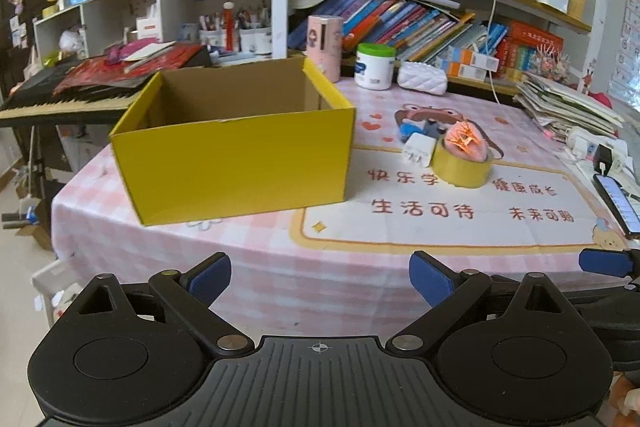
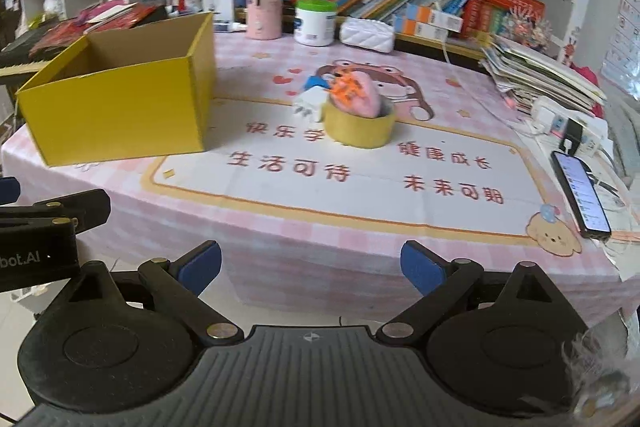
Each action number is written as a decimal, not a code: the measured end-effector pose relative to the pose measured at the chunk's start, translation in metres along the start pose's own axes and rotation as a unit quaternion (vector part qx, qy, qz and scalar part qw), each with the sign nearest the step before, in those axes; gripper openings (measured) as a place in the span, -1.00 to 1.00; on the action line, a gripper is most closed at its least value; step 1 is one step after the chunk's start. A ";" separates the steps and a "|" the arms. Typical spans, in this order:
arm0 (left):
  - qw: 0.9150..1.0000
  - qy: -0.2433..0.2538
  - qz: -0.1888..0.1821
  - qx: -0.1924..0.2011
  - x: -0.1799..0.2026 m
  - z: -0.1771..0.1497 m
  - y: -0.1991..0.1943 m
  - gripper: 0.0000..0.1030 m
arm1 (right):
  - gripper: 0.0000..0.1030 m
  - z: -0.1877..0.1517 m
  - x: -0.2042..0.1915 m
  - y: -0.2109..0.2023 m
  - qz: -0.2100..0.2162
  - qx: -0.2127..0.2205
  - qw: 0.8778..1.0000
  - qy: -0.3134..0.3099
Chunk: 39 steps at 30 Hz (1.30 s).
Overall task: Organize objects
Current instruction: 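Withdraw both grippers from the box toward the yellow tape roll, then grasp the pink plush donut with orange clip using the left gripper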
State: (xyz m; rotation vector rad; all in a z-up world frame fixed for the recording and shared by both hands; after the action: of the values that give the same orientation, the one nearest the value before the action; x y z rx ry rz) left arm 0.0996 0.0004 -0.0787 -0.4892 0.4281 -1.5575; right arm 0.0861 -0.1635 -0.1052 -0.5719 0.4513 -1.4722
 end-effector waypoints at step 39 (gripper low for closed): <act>1.000 -0.024 0.002 -0.017 0.068 0.046 0.093 0.86 | 0.81 0.058 0.076 0.096 0.020 -0.017 0.999 -0.034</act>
State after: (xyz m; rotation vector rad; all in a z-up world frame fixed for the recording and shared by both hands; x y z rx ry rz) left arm 0.2010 -0.0706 -0.0886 -0.5503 0.4195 -1.5328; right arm 0.2020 -0.2338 -0.1137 -0.6341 0.4336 -1.4043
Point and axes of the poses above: each gripper's, at about its wrist camera, not at the fingertips, and y roughly the way its jaws point, x to its right, z to its top, the point moved 9 cm from there along y, roughly the way its jaws point, and after that the axes turned 5 degrees about x, right-handed, at the moved point
